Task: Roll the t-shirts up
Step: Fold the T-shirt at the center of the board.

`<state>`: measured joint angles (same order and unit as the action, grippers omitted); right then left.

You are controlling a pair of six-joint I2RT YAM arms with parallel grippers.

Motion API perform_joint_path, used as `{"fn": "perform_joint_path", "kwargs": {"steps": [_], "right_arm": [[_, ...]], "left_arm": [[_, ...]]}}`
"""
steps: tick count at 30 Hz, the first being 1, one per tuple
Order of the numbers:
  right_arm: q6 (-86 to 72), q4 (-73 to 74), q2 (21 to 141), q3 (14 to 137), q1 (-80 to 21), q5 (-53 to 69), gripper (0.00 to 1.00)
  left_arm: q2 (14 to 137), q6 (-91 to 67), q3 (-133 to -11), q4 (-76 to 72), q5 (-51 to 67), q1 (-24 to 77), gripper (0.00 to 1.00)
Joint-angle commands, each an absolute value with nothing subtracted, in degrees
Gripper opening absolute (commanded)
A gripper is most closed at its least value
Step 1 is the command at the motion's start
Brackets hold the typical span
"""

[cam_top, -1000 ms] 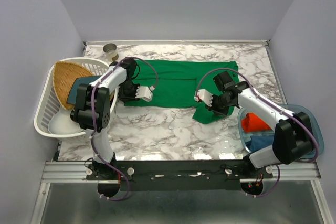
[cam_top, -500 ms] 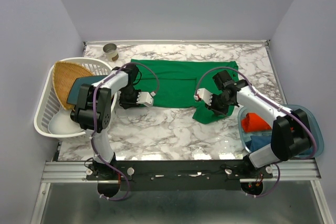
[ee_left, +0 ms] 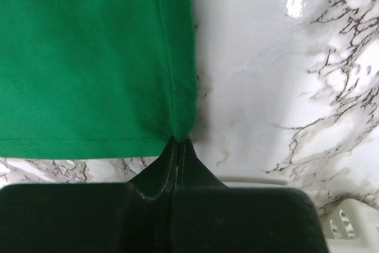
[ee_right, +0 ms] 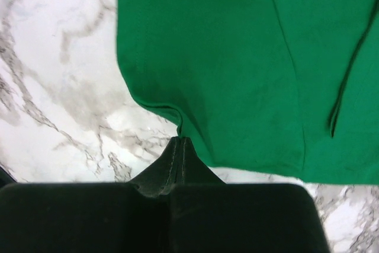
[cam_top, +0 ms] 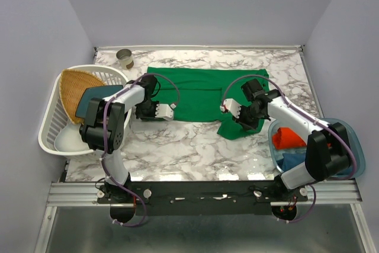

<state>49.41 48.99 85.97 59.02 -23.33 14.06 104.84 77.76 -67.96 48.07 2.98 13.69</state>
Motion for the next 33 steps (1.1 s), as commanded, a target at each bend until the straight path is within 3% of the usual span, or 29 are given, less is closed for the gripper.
{"fn": "perform_joint_path", "kwargs": {"steps": [1, 7, 21, 33], "right_arm": [[47.0, 49.6, 84.4, 61.7, -17.9, 11.1, 0.00], [47.6, 50.2, 84.2, 68.9, -11.1, 9.1, 0.00], [49.2, 46.4, 87.4, 81.6, -10.2, 3.3, 0.01], [50.7, 42.6, 91.1, 84.2, -7.6, -1.2, 0.00]], "left_arm": [[105.6, 74.3, -67.8, 46.5, 3.5, 13.4, 0.00], [105.6, 70.3, -73.0, 47.4, 5.0, 13.4, 0.00], [113.1, 62.2, -89.8, 54.4, 4.3, 12.2, 0.00], [116.9, 56.3, -97.8, 53.4, 2.9, 9.6, 0.00]]}}
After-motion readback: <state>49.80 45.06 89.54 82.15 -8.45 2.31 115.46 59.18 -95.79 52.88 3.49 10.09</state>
